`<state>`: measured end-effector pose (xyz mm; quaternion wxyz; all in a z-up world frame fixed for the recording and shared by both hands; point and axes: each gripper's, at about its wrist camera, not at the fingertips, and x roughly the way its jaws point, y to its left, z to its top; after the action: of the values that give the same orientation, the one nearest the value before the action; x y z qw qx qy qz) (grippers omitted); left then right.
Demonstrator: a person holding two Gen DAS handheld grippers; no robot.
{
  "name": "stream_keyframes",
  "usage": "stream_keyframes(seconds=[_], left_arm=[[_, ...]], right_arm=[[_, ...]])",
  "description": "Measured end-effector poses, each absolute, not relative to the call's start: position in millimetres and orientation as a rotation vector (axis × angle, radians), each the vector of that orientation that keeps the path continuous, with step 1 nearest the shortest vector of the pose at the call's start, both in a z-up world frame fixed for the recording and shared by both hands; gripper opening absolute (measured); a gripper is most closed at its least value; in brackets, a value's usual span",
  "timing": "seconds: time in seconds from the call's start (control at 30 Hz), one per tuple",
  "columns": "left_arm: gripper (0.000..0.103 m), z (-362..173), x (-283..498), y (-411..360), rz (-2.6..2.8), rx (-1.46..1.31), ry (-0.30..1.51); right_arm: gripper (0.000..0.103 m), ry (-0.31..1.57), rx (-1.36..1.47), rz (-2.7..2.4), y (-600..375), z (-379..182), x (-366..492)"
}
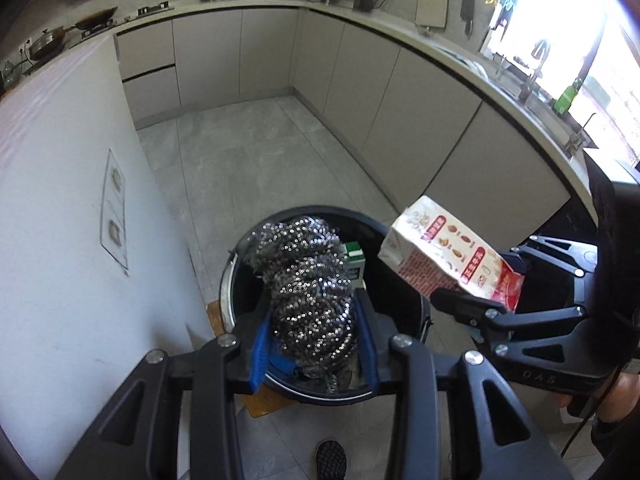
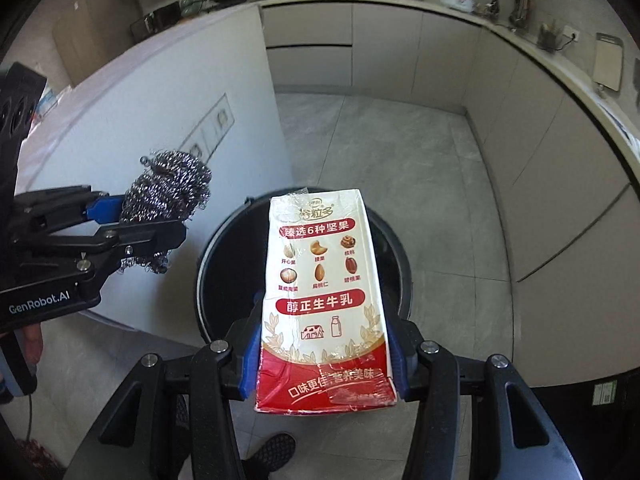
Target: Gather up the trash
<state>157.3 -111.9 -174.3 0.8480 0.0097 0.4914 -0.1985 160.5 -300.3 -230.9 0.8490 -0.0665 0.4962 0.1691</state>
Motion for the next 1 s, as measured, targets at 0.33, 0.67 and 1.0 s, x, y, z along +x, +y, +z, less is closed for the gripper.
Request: stream_keyframes(seconds=[0.33,0.67,1.0], left_arm=[[0.098,-191,157,-107,-0.271,-0.022,1.036],[0.102,-171,140,-111,-0.252,0.054,0.995],[0.102,-155,137,-111,-0.299,0.081,0.975]], right_arm=[[0.103,1.115,-0.245,0.271,-317,-294,190],[0.103,1.105,-0.016,0.121,-356,-259,182],[0.103,1.061,-0.014,0.088,-338,-221,165]])
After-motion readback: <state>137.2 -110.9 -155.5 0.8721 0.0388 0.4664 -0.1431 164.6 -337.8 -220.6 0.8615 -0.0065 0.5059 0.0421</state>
